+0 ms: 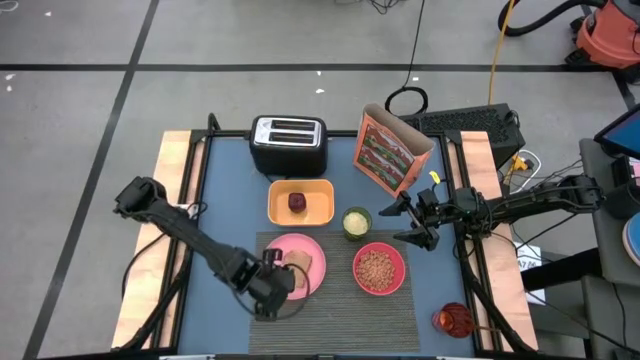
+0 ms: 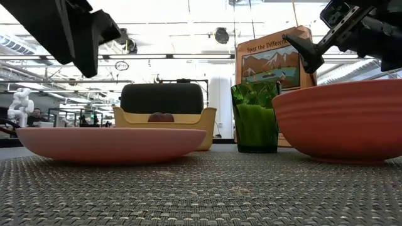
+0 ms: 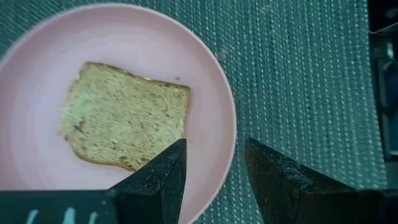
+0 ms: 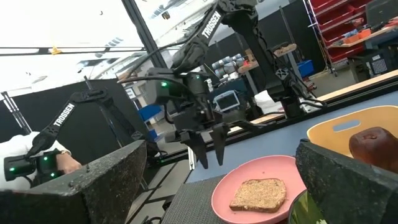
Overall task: Arrange a breakfast setting
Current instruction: Adjust the pink plate on the gray table mat
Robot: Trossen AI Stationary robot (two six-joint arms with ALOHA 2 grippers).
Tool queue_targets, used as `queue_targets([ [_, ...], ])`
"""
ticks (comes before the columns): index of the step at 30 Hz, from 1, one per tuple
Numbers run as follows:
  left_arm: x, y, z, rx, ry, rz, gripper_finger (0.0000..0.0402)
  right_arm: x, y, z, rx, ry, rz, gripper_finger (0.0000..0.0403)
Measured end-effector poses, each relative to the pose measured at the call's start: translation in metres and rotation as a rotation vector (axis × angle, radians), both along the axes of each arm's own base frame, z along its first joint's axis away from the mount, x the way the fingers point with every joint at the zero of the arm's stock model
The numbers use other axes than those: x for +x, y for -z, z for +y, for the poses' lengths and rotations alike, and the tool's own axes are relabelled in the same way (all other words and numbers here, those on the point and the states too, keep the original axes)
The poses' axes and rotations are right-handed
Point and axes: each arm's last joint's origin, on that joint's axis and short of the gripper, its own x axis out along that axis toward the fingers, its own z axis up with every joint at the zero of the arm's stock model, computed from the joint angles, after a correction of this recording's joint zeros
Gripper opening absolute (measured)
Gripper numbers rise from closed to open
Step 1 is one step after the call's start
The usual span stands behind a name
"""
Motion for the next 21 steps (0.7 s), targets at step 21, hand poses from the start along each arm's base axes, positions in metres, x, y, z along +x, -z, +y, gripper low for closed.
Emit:
queue_targets([
  [21,0.009,0.068,-0.027,0.131,0.062,0.103,0.0168,0.000,0.000,0.000,0.000,0.000,0.001,0.0400],
])
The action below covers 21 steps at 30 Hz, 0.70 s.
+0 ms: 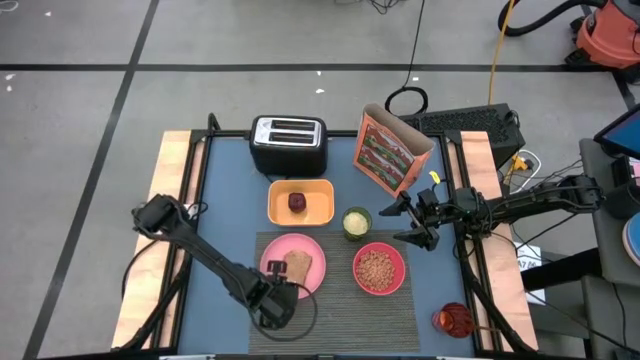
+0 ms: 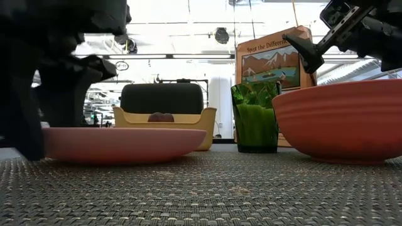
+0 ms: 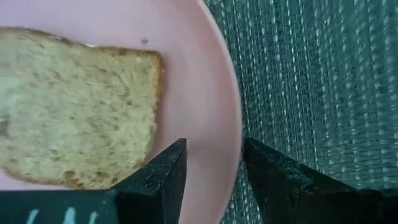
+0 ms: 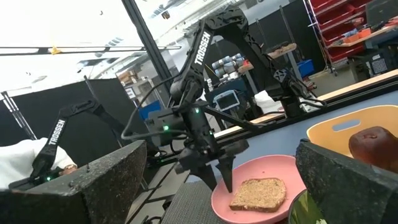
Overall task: Arrange a breakfast setting
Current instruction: Adjust the pink plate on the gray table mat
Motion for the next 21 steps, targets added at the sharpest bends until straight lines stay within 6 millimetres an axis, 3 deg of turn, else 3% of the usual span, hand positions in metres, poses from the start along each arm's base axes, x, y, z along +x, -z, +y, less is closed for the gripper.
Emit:
queue_targets([
  [4,0.0005,0.0049,-0.0003,0.011,-0.001,0.010,0.0159,0.0000,0.0000,0.0000,0.000,0.000,0.000,0.0400],
  [13,0.0007,0.0044,-0.0010,0.011,0.005,0.007,0.0078,0.0000,-0.0001,0.0000,0.000,0.000,-0.001,0.0400],
  [21,0.0002,0.0036,-0.0054,-0.002,0.018,-0.013,0.0057,0.0000,-0.0001,0.0000,0.000,0.000,-0.001,0.0400],
])
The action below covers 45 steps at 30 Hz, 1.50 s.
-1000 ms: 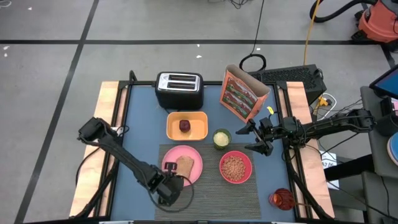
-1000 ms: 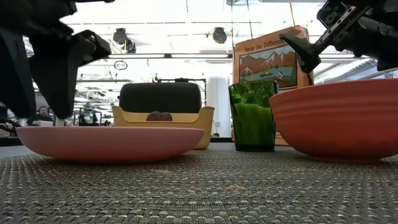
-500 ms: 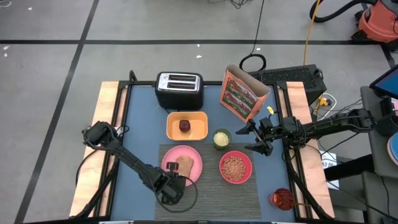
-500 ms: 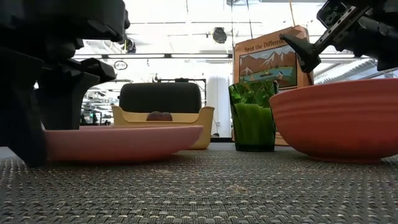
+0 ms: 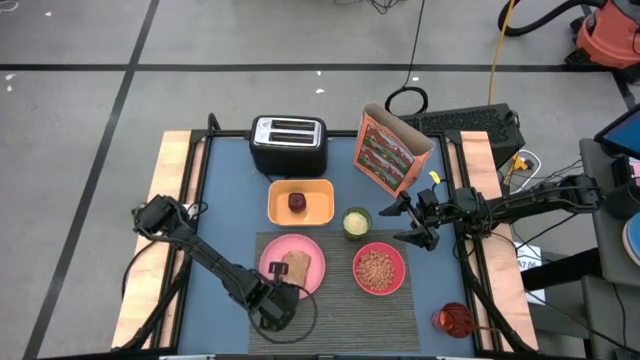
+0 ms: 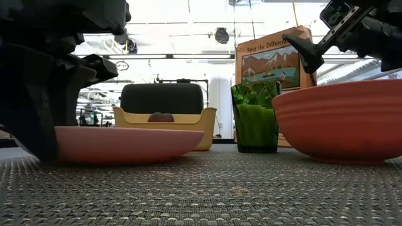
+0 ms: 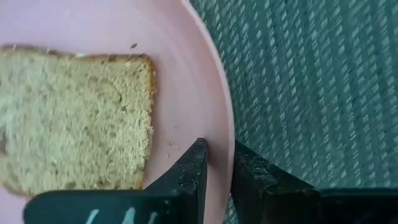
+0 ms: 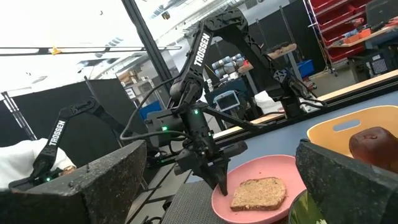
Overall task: Arrange a breakfast setting
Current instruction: Adjust the pink plate on the gray table mat
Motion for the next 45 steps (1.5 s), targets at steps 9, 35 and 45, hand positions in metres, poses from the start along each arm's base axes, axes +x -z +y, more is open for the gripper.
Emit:
queue_targets([
  [9,-0.003,-0.005,-0.029,-0.192,0.090,-0.066,0.0056,0.000,0.000,0.000,0.000,0.000,0.000,0.0400],
  [35,-0.015,-0.008,-0.054,-0.284,0.090,-0.110,0.0073,0.000,0.000,0.000,0.000,0.000,0.000,0.0400],
  [45,-0.015,-0.008,-0.054,-0.284,0.087,-0.108,0.0126,0.000,0.000,0.000,0.000,0.000,0.000,0.0400],
])
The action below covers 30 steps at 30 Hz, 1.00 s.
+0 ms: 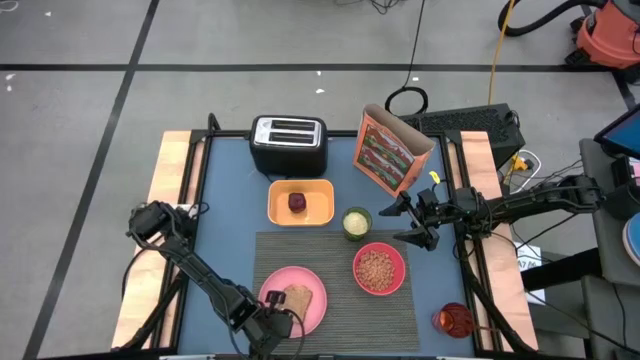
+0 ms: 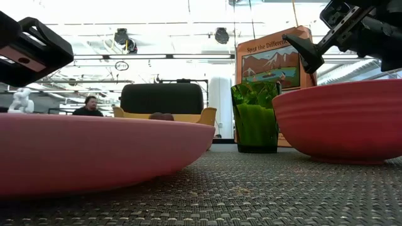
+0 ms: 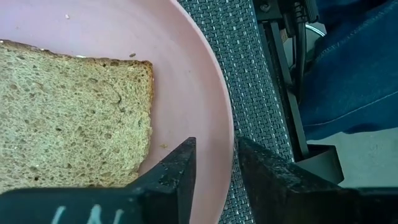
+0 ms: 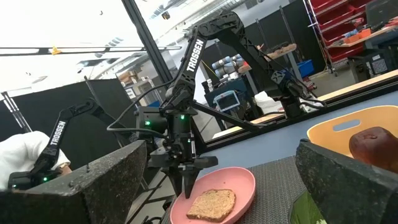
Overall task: Arrange a breakfast setting
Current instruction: Adjust the pink plate on the gray table mat, then put the red apple on the gray table mat to the top of the pink plate
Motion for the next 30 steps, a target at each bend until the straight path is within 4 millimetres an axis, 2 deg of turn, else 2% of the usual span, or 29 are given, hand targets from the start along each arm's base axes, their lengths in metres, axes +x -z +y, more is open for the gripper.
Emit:
queue_targets([
  [8,0.005,-0.002,0.004,-0.019,-0.033,-0.011,0.0136,0.000,0.000,0.000,0.000,0.000,0.000,0.0400],
  [16,0.011,-0.038,0.020,-0.126,-0.111,-0.065,0.0136,0.000,0.000,0.000,0.000,0.000,0.001,0.0400],
  [20,0.017,-0.056,0.036,-0.152,-0.154,-0.099,0.0136,0.000,0.000,0.000,-0.001,0.000,0.001,0.0400],
  [30,0.040,-0.084,0.094,-0.058,-0.174,-0.234,0.0136,0.000,0.000,0.000,-0.001,0.000,0.002,0.0400],
])
